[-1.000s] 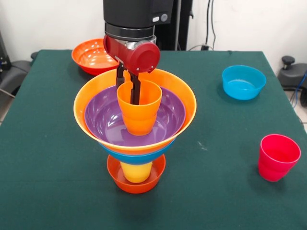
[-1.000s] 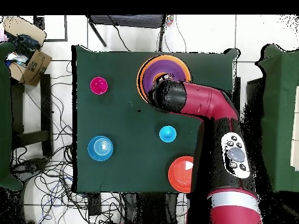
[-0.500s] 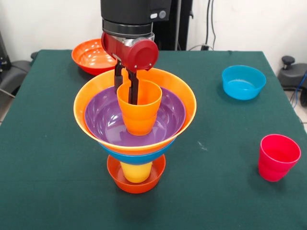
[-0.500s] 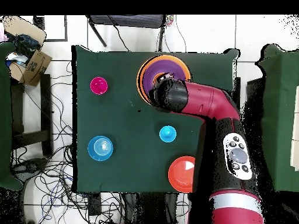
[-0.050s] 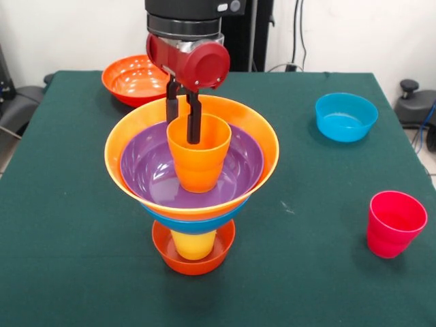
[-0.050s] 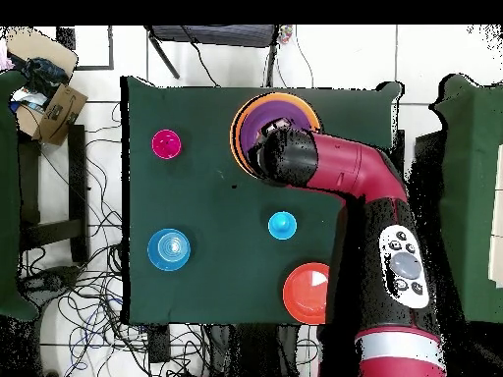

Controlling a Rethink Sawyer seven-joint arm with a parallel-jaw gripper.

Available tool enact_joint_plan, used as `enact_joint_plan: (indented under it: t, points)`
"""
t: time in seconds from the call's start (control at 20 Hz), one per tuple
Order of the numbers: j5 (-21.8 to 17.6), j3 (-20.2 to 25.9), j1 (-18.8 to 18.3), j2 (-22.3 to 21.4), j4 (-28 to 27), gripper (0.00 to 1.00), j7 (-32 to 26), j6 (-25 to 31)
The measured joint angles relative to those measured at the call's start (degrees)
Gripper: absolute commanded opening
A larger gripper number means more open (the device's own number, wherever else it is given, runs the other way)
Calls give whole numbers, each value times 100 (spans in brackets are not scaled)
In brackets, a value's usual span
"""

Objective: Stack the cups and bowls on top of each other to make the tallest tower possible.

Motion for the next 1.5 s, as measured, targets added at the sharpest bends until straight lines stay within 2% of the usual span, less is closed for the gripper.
enact_joint_plan:
  t: [0.5, 1.15, 1.5]
  points:
    - [17, 129, 1, -262, -91, 100, 0, 678]
    - [30, 160, 1, -493, -369, 100, 0, 1090]
    - [57, 160, 31, -817, -506, 100, 0, 1844]
